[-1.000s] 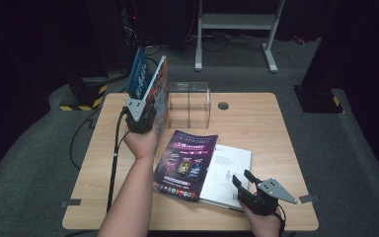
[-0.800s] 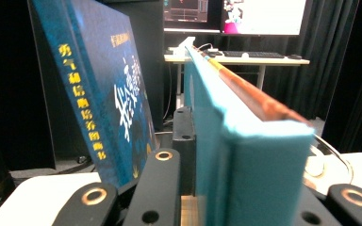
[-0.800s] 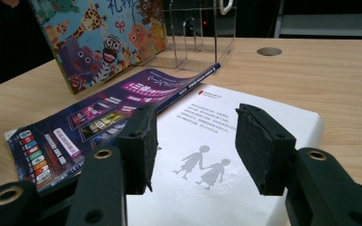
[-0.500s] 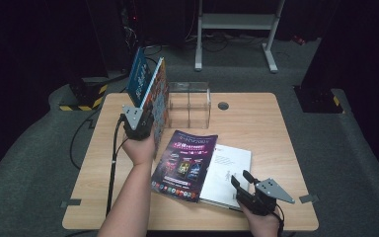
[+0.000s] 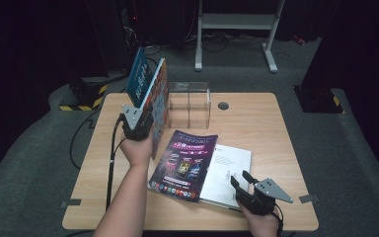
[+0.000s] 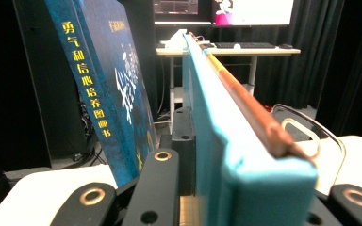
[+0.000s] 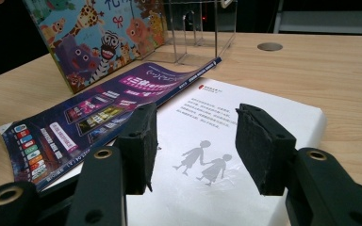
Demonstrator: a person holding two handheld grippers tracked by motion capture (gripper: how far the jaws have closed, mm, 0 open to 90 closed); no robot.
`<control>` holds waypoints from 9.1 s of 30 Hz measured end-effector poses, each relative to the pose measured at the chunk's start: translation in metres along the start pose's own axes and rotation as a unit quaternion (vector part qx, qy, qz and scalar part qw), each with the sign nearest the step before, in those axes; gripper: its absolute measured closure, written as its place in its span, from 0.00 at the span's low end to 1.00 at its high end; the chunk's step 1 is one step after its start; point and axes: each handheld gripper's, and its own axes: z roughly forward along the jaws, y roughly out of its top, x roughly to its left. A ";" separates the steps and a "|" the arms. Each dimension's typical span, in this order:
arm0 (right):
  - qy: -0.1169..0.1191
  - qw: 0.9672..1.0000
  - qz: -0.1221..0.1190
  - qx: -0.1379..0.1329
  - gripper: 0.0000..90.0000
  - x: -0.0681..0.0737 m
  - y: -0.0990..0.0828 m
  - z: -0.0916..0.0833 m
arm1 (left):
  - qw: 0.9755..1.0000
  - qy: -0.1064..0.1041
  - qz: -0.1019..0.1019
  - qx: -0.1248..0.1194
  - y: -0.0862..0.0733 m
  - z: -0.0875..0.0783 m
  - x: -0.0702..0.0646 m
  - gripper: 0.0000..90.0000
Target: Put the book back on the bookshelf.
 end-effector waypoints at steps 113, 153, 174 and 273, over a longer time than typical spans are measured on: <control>-0.001 1.000 -0.005 0.013 0.55 0.002 -0.003 0.003 | 0.993 -0.073 0.034 0.089 0.022 -0.027 0.031 0.78; -0.001 1.000 -0.001 0.008 0.55 -0.003 -0.002 0.001 | 0.999 0.022 -0.025 0.013 0.037 0.001 0.007 0.91; -0.005 1.000 0.000 0.004 0.56 -0.006 -0.002 -0.001 | 0.999 0.021 -0.024 -0.004 0.061 0.025 0.009 0.91; 0.007 1.000 -0.004 0.017 0.56 0.001 -0.004 0.004 | 0.996 -0.030 0.003 0.079 -0.051 -0.011 0.018 0.81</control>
